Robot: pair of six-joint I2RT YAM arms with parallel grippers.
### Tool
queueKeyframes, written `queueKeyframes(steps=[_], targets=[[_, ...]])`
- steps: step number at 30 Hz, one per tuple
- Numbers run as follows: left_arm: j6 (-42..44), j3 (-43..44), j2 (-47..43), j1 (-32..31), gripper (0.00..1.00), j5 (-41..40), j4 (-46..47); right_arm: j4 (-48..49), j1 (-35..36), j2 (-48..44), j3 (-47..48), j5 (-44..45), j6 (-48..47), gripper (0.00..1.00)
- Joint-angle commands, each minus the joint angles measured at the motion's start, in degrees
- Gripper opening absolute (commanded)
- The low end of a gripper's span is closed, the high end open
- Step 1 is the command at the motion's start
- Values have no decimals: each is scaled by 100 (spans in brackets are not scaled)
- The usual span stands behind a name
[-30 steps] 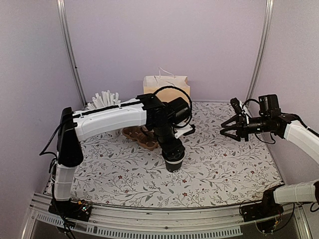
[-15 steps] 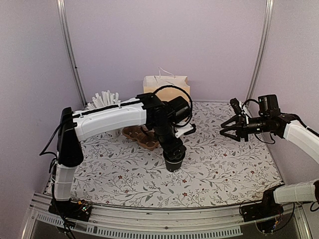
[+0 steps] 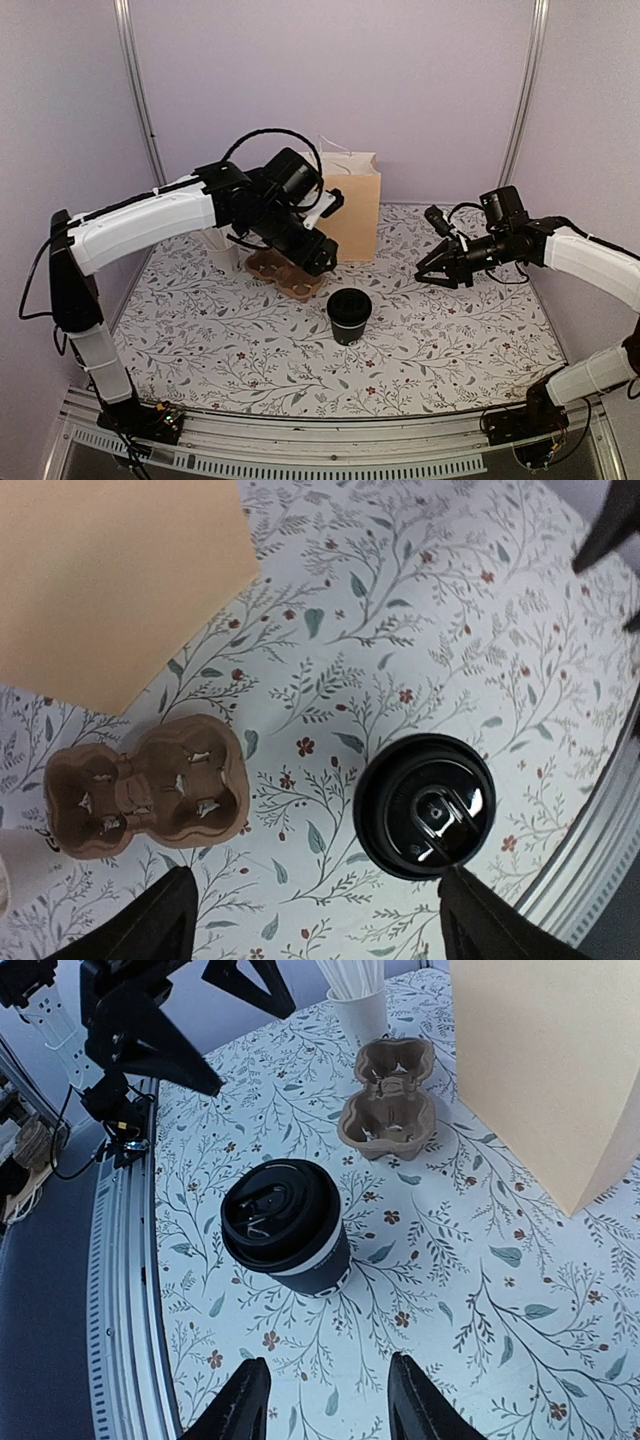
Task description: Pack the takeout coffee
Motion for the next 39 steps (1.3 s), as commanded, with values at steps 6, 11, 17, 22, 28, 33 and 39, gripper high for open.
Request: queueKeyframes(steps=[6, 11, 17, 22, 28, 33, 39], targets=[[-1827, -2493, -1140, 632, 84, 1249, 2777, 204, 1079, 1167, 375, -131, 995, 36], [-2283, -3159, -1260, 679, 84, 1656, 3726, 329, 1169, 1567, 563, -309, 1548, 38], [-2411, -3332, -917, 692, 80, 1860, 4195, 403, 1213, 2238, 753, -437, 1752, 37], [-2428, -3321, -656, 699, 75, 2107, 4510, 361, 1217, 2467, 937, -738, 1728, 36], [-2480, -3243, -330, 698, 70, 2338, 4632, 269, 1214, 2646, 1082, -765, 1712, 35], [-2489, -3317, -277, 695, 68, 2451, 4706, 204, 1214, 2836, 1231, -853, 1722, 35], [-2478, -3468, -225, 704, 65, 2458, 4693, 130, 1220, 3099, 1376, -893, 1729, 34]])
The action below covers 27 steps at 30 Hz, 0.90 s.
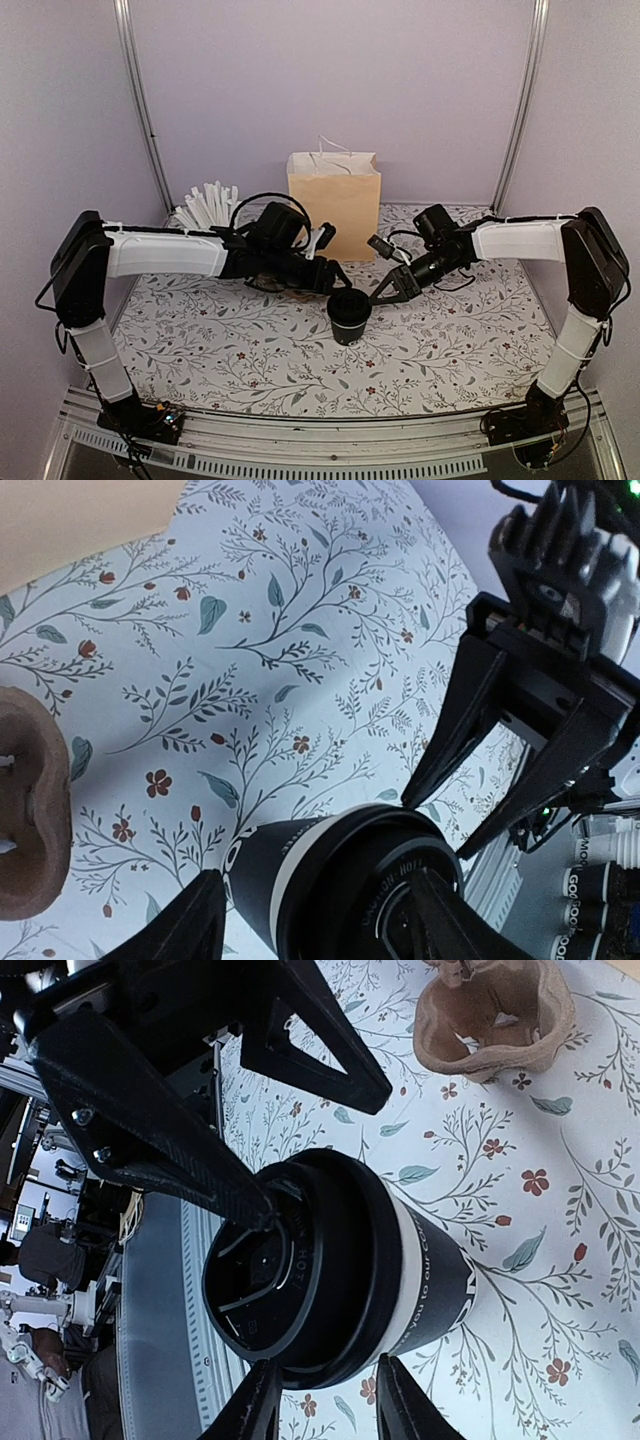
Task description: Pack the takeout coffee
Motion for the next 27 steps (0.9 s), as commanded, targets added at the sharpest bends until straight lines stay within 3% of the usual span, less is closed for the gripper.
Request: queueKeyframes(steps=[1, 11, 27], targets=[[-4, -187, 58, 30, 64, 86, 140, -87, 45, 222, 213, -151, 32, 34], [-132, -581, 160, 149, 49, 293, 405, -173, 39, 569, 371, -90, 39, 28], [-364, -1070, 463, 357, 44, 560, 607, -487, 57, 1357, 468, 1345, 206, 20]])
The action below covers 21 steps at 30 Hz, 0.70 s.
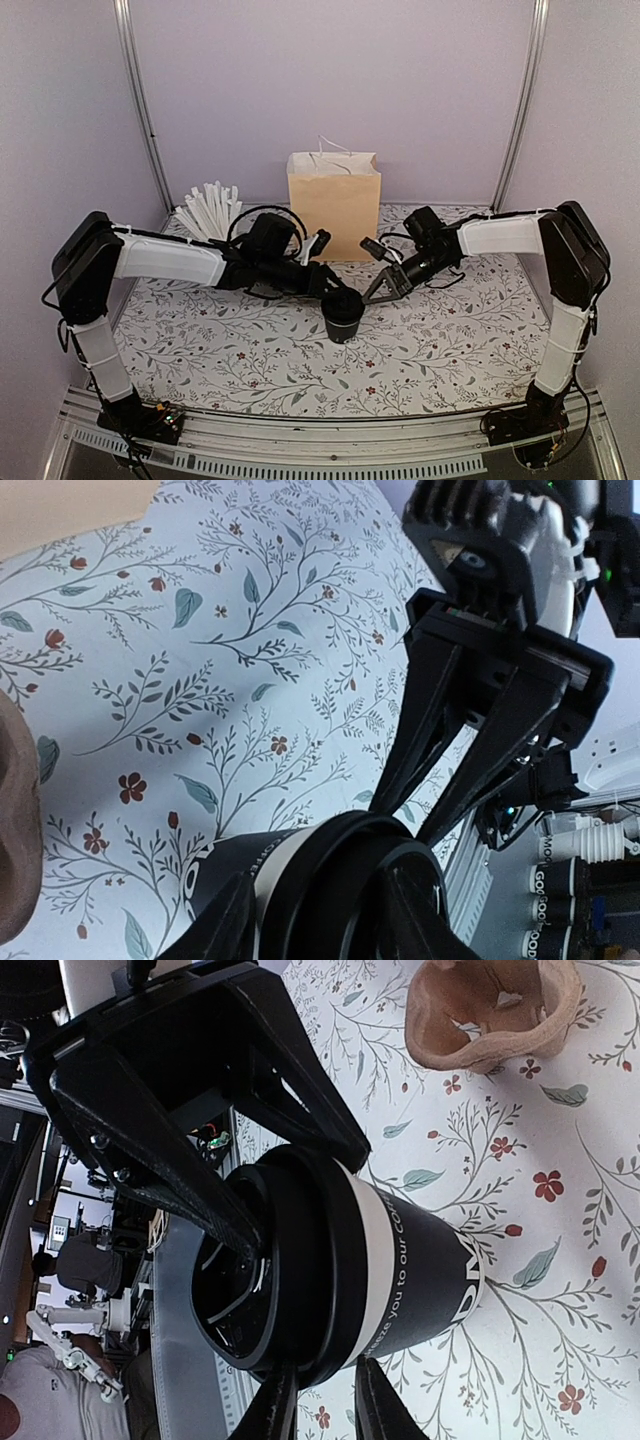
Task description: Pack the takeout coffee
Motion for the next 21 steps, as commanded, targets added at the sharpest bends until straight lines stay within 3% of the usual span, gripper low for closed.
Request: queueKeyframes(steps=[1, 6, 10, 14, 21], targets=[[-64, -402, 343, 109, 43, -92, -540, -298, 57, 588, -31, 1445, -25, 20], [-18, -485, 110, 123, 43, 60, -236, -587, 57, 323, 227, 296, -413, 21], [126, -437, -216, 114, 49, 96, -17, -958, 55, -124, 446, -40, -842, 31], [379, -119, -498, 121, 62, -109, -68, -1072, 58, -496, 418, -154, -1012, 41], [804, 903, -511, 124, 69, -458, -859, -1178, 57, -675, 466, 83, -1117, 43]])
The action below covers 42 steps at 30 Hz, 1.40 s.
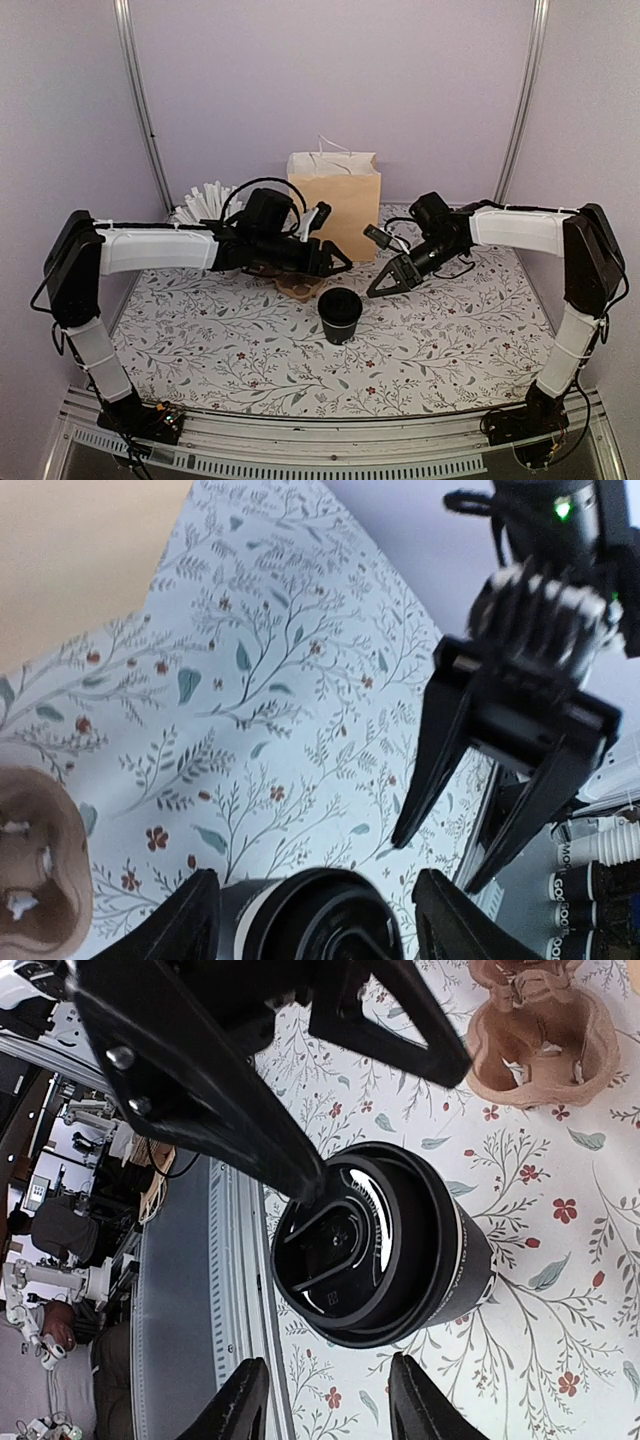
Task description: Pack the takeout coffee
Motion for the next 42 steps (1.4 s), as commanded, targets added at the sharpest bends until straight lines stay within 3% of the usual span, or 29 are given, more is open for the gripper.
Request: queueKeyframes(steps=[1, 9, 19, 34, 39, 42], targets=[[281, 381, -303, 41, 69, -384, -444, -231, 35, -110, 194, 254, -231, 43], [-641, -794, -1262, -233, 69, -1087, -864, -399, 81, 359, 1090, 722, -357, 51], [-1624, -1643, -1573, -656, 69, -1356, -212, -508, 489, 1305, 1952, 995, -367, 52], [-1904, -2082, -1359, -273, 58, -1078, 752, -583, 608, 1351, 1888, 921, -349, 52], [-1991, -2296, -1620, -232, 65, -1056, 746, -657, 607, 1063, 1677, 1029, -410, 57], [-2110, -2447, -1638, -172, 64, -891, 878, -647, 607, 748, 1455, 1114, -398, 61]])
